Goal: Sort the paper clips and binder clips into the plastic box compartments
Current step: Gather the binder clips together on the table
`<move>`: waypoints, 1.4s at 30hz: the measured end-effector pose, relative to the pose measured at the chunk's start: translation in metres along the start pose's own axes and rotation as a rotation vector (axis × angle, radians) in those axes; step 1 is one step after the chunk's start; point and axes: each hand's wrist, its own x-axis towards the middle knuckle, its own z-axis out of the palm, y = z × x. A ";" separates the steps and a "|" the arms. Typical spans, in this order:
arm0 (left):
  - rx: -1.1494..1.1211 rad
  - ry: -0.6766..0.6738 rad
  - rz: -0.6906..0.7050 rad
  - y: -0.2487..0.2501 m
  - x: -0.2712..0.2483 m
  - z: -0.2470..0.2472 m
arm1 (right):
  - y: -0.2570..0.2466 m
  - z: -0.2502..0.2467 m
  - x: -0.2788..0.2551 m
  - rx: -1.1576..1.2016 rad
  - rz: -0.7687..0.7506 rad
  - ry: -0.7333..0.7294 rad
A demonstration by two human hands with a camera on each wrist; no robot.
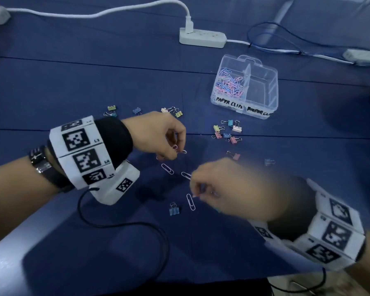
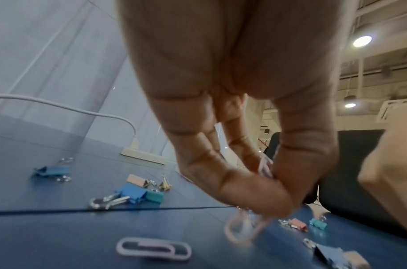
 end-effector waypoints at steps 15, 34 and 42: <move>0.502 -0.182 0.200 0.002 -0.002 0.020 | -0.007 0.021 0.010 -0.113 0.024 -0.226; 0.127 -0.131 -0.035 -0.006 -0.007 0.004 | 0.008 0.002 0.017 0.001 0.101 0.060; -0.092 0.121 -0.077 -0.007 0.000 -0.027 | 0.005 0.012 0.047 -0.186 0.105 -0.078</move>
